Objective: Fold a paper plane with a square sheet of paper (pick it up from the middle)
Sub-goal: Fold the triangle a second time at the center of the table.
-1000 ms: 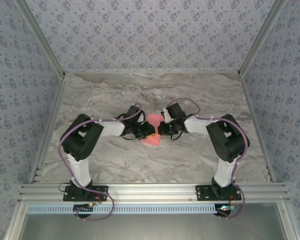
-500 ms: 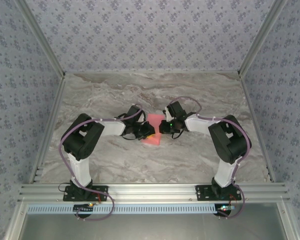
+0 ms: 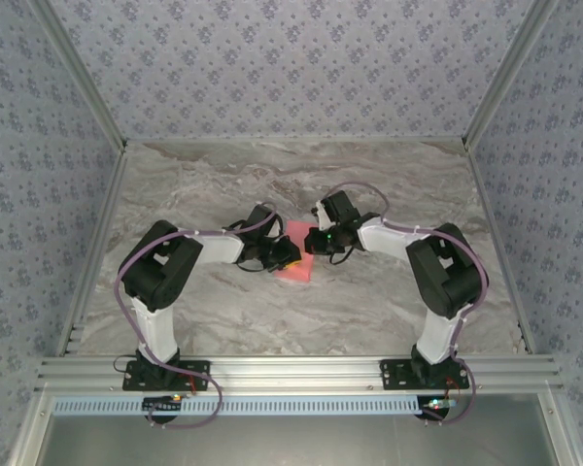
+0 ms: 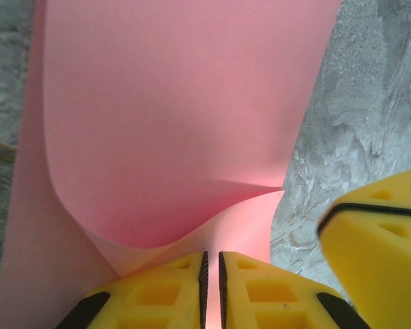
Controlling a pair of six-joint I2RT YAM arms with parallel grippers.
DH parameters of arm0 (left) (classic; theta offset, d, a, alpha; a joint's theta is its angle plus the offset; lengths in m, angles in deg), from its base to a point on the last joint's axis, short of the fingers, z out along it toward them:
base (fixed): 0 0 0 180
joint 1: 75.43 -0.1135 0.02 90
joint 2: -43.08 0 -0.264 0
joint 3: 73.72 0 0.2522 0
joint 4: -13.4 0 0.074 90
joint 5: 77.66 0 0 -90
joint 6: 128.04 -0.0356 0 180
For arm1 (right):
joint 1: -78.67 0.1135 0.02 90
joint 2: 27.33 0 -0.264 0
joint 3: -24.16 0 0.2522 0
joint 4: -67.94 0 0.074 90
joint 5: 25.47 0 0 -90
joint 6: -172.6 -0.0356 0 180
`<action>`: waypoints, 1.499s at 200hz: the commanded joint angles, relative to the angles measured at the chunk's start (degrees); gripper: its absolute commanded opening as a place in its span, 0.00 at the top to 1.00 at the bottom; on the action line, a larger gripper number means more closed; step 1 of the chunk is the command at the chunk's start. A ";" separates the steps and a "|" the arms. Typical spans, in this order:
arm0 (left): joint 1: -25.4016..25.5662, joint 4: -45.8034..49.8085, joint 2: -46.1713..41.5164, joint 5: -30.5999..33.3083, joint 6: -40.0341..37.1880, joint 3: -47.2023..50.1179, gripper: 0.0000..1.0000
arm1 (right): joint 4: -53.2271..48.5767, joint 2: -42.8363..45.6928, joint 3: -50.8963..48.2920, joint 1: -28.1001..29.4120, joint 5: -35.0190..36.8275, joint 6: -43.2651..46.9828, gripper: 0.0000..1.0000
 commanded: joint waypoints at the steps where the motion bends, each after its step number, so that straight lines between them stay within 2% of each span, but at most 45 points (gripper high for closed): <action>1: 0.10 5.24 0.95 2.42 -0.11 -0.13 0.86 | -2.69 -2.58 1.76 0.07 -1.30 0.16 0.98; 52: -0.08 5.29 -1.00 1.82 -1.32 -1.41 0.86 | -6.34 -6.39 2.17 -0.38 0.72 2.86 1.00; 82: -1.34 0.30 -4.45 0.64 -2.75 -1.13 0.84 | -8.28 -8.08 2.24 -0.34 1.75 5.70 1.00; 103: -2.21 4.01 -3.56 2.01 -4.57 -3.40 0.84 | -8.55 -9.01 2.24 -0.36 2.15 6.39 1.00; 200: -2.21 10.23 2.39 3.45 -7.16 -6.28 0.84 | -9.51 -10.02 2.45 -0.20 2.58 7.67 1.00; 224: -2.50 13.22 2.83 6.55 -8.37 -6.92 0.84 | -9.81 -10.12 2.33 -0.17 3.32 8.00 1.00; 263: -5.66 15.02 1.61 12.25 -9.76 -5.23 0.84 | -10.23 -10.29 2.02 -0.16 4.73 9.09 1.00; 300: -9.46 15.74 -0.22 11.69 -11.62 -5.57 0.84 | -10.06 -10.06 1.78 -0.15 5.11 9.78 1.00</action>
